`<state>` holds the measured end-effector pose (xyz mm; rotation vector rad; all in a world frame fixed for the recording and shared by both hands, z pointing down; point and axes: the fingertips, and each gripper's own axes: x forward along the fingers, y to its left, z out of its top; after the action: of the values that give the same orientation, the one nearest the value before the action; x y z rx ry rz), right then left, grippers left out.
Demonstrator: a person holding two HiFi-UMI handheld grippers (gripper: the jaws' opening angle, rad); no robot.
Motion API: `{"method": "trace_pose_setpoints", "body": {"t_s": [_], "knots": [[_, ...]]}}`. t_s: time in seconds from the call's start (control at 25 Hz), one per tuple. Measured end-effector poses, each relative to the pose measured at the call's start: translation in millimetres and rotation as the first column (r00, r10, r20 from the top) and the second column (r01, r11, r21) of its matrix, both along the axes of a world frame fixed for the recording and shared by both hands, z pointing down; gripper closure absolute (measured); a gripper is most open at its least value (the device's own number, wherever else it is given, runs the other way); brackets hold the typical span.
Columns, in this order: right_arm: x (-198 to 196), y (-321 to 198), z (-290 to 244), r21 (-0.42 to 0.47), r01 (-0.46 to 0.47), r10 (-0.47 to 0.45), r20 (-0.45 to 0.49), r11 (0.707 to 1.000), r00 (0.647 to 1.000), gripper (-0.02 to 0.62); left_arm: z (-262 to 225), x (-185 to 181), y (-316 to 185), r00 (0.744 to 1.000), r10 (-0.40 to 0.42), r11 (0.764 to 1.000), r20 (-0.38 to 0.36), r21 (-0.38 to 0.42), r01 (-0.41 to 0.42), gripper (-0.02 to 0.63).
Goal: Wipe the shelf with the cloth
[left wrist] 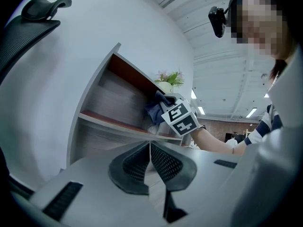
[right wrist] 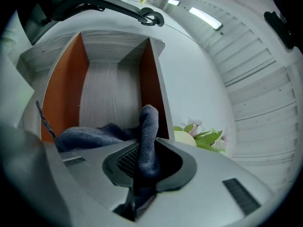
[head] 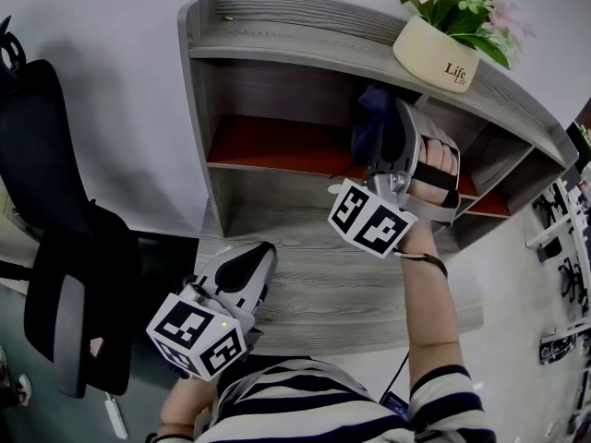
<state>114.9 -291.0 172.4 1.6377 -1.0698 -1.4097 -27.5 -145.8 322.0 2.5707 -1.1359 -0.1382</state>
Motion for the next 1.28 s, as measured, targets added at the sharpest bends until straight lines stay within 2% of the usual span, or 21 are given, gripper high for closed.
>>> {"method": "trace_pose_setpoints", "body": {"t_s": [0.4, 0.84, 1.08, 1.28], "knots": [[-1, -5, 46, -0.143, -0.016, 0.016, 0.002, 0.99, 1.0, 0.524, 3, 0, 2, 1.0, 0.003, 1.0, 0.008, -0.005, -0.003, 0.584], [0, -4, 87, -0.254, -0.003, 0.015, 0.045, 0.967, 0.999, 0.523, 2, 5, 3, 1.0, 0.013, 1.0, 0.019, -0.004, -0.013, 0.584], [0, -4, 101, -0.293, 0.006, 0.01, 0.056, 0.956, 0.998, 0.525, 0, 2, 1, 1.0, 0.0, 1.0, 0.02, -0.001, 0.0, 0.584], [-1, -5, 98, -0.286, 0.039, -0.01, 0.102, 0.958, 0.995, 0.524, 0, 6, 2, 1.0, 0.004, 1.0, 0.024, 0.003, -0.004, 0.584]]}}
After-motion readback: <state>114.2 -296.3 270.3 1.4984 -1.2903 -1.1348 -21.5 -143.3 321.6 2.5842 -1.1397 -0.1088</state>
